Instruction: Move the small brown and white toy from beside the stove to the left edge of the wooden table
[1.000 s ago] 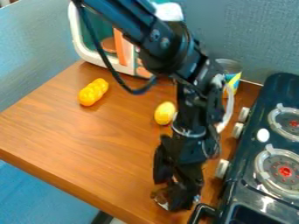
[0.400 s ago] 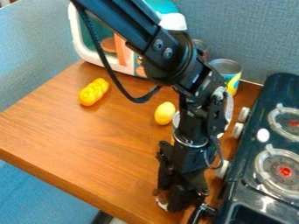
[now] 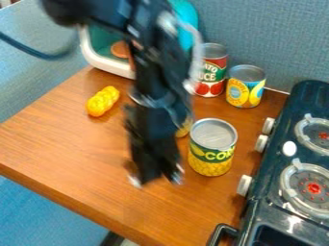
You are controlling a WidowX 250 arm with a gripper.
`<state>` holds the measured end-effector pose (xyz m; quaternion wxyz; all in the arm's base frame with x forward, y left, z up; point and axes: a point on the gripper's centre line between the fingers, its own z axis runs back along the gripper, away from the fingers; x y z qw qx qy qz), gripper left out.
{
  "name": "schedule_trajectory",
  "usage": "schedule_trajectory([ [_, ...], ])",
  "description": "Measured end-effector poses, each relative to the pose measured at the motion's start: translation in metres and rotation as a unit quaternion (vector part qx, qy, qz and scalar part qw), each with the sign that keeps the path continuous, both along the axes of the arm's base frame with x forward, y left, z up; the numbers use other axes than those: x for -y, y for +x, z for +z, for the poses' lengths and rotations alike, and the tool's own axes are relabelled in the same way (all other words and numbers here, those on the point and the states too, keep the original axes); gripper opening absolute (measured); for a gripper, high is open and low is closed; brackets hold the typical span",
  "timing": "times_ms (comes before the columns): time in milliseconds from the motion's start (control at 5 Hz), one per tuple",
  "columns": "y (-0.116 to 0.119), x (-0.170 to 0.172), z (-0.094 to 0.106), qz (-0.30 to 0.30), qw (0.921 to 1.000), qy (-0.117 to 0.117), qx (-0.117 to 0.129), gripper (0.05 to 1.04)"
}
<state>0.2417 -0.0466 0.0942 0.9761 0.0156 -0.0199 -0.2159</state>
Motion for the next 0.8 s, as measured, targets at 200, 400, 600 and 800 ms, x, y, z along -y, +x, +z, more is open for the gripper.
schedule_trajectory([
  [200,-0.007,-0.034,0.009,0.070,0.9974,0.002,-0.017,0.166],
  [400,-0.009,-0.081,0.002,0.122,0.9912,0.036,-0.037,0.164],
  [600,0.000,-0.127,-0.007,0.183,0.9809,0.047,-0.045,0.164],
  [800,0.004,-0.153,-0.018,0.245,0.9666,0.057,-0.048,0.164],
])
